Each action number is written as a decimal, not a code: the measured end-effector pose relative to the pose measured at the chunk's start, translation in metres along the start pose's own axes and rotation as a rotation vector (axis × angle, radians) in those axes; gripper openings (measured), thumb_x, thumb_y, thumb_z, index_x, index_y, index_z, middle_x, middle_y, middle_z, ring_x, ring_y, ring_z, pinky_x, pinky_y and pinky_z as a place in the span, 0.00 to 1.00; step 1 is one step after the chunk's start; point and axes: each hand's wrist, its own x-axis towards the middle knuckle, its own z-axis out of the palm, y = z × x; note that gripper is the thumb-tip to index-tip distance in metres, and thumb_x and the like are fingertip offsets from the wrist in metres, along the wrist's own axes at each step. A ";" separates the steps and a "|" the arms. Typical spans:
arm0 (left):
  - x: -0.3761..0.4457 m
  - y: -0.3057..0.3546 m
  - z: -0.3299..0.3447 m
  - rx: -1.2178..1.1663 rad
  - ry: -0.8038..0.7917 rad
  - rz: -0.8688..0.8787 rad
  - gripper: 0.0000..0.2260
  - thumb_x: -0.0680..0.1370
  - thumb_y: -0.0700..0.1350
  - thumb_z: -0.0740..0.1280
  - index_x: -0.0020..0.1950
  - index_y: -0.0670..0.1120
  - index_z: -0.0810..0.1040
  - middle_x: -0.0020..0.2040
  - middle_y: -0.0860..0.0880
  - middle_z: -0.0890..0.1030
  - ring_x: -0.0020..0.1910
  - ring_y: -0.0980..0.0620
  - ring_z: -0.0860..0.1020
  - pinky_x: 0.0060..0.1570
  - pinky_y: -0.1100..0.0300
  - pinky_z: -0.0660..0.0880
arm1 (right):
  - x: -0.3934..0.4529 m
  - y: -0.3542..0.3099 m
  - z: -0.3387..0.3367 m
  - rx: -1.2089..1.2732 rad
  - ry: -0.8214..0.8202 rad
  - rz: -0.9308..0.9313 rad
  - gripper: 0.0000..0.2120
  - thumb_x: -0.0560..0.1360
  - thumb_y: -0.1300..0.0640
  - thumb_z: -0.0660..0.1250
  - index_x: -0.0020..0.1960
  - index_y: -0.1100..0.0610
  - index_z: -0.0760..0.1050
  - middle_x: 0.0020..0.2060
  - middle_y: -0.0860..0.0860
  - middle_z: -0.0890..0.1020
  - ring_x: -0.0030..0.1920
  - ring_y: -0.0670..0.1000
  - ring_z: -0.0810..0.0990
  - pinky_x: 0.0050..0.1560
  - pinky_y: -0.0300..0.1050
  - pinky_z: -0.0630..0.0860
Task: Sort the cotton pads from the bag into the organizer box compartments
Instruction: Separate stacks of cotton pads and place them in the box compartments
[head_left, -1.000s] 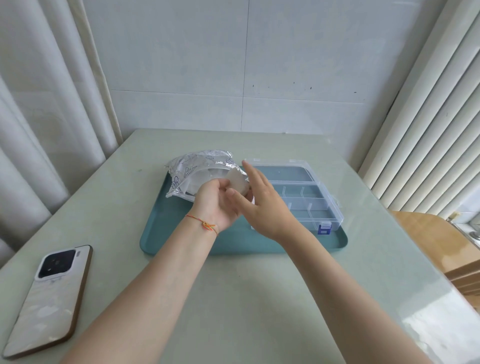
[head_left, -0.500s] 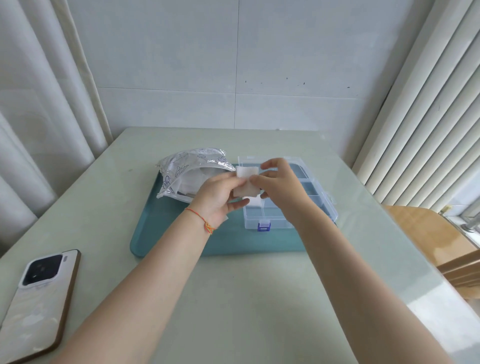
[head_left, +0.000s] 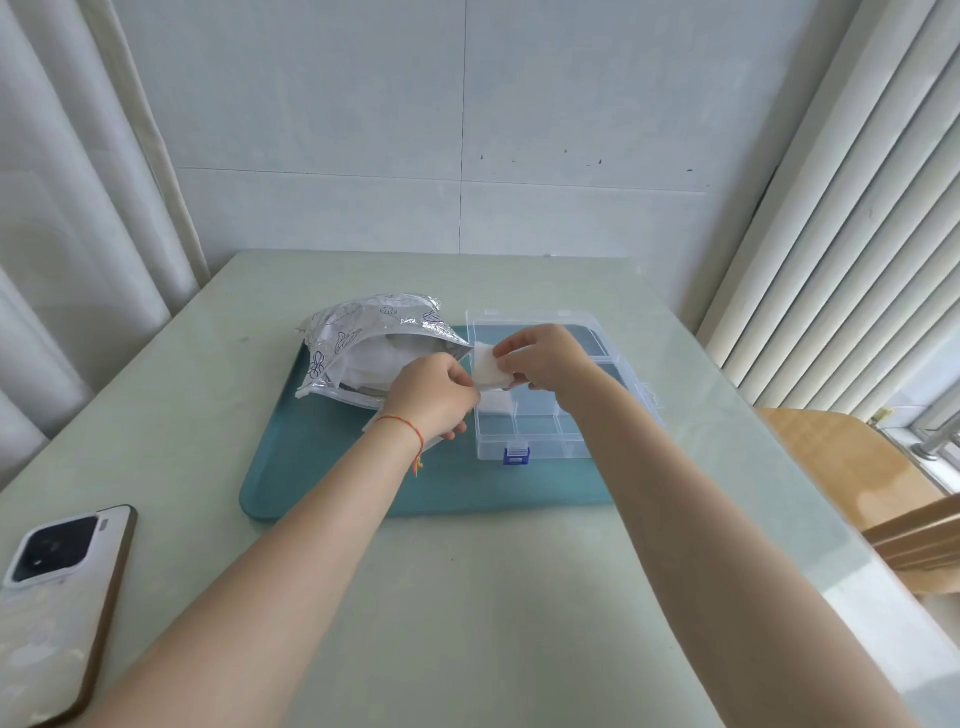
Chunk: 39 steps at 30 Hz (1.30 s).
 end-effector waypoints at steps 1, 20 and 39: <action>0.001 0.000 0.000 -0.002 -0.007 0.000 0.03 0.73 0.40 0.65 0.45 0.46 0.76 0.38 0.47 0.83 0.29 0.50 0.82 0.33 0.56 0.81 | 0.001 -0.001 0.001 -0.027 -0.014 0.006 0.08 0.75 0.66 0.65 0.48 0.57 0.80 0.39 0.54 0.82 0.29 0.45 0.80 0.28 0.34 0.68; 0.008 0.016 0.000 0.566 -0.112 0.226 0.08 0.76 0.46 0.64 0.53 0.48 0.79 0.51 0.47 0.81 0.45 0.47 0.78 0.46 0.58 0.75 | 0.021 0.003 0.003 -0.430 -0.112 -0.041 0.06 0.74 0.63 0.70 0.47 0.53 0.80 0.33 0.45 0.76 0.33 0.44 0.72 0.31 0.36 0.68; 0.009 0.016 0.013 0.532 -0.127 0.187 0.12 0.78 0.43 0.57 0.56 0.43 0.77 0.48 0.44 0.81 0.41 0.44 0.80 0.49 0.52 0.78 | 0.028 0.016 0.001 -0.559 -0.083 -0.051 0.18 0.75 0.53 0.69 0.56 0.68 0.81 0.36 0.59 0.79 0.36 0.51 0.69 0.37 0.41 0.68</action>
